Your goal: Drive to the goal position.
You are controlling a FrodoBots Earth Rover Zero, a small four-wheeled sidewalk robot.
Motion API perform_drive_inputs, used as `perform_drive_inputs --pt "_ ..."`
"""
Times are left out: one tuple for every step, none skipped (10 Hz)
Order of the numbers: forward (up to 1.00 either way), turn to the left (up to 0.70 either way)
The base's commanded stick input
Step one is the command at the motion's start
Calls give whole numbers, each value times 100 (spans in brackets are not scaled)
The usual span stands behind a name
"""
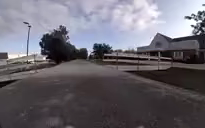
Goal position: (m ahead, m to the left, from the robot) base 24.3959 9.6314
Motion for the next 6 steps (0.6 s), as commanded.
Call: perform_drive_inputs --pt "70 0" --pt "70 0" --pt "70 0" --pt "70 0" --pt "70 0" --pt "70 0"
